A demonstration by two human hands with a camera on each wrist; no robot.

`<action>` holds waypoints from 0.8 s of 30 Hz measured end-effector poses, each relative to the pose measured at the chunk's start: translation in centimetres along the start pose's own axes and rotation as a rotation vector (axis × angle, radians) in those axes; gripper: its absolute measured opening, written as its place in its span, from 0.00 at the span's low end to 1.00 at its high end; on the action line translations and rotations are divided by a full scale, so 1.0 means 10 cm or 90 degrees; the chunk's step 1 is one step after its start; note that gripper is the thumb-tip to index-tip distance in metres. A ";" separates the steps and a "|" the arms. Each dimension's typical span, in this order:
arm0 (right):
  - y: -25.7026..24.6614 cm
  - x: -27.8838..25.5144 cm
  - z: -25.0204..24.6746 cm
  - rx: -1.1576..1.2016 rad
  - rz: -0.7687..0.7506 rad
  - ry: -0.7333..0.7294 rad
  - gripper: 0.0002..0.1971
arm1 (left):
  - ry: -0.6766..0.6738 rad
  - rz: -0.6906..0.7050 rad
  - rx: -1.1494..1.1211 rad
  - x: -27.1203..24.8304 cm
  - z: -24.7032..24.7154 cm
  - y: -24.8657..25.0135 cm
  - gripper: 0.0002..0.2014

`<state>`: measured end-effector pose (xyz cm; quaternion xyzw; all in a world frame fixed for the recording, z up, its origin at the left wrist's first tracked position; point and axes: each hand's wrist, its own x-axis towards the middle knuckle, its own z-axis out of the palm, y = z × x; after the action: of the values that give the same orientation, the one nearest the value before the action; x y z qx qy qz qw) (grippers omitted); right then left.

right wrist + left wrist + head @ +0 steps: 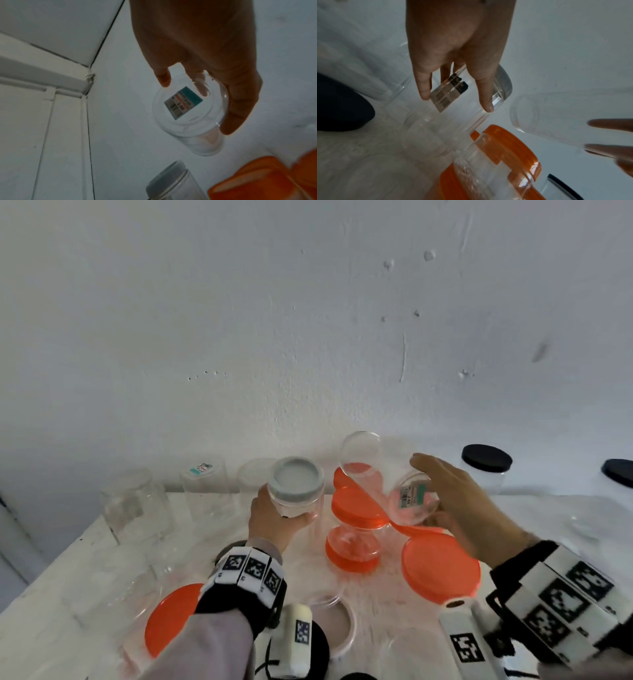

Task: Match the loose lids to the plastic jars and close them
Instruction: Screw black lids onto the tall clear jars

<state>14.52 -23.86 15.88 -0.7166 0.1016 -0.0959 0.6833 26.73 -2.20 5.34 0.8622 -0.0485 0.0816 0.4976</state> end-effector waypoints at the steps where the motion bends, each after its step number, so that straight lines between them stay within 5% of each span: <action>1: 0.05 -0.08 -0.11 0.044 0.015 -0.007 0.08 | 0.001 -0.009 0.018 0.03 0.04 0.00 0.41; 14: 0.54 -0.70 -0.69 0.359 0.200 -0.260 0.24 | -0.061 -0.146 0.098 0.24 0.06 0.01 0.49; 20: 0.75 -0.86 -0.73 0.388 0.239 -0.233 0.49 | -0.110 -0.195 0.135 0.09 -0.06 0.05 0.56; 24: 0.82 -0.99 -0.73 0.350 0.236 -0.239 0.46 | -0.152 -0.169 0.211 -0.17 -0.09 0.09 0.49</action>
<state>2.87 -28.47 8.10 -0.4815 0.0728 0.1386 0.8624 24.80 -1.88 6.24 0.9344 0.0207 -0.0803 0.3464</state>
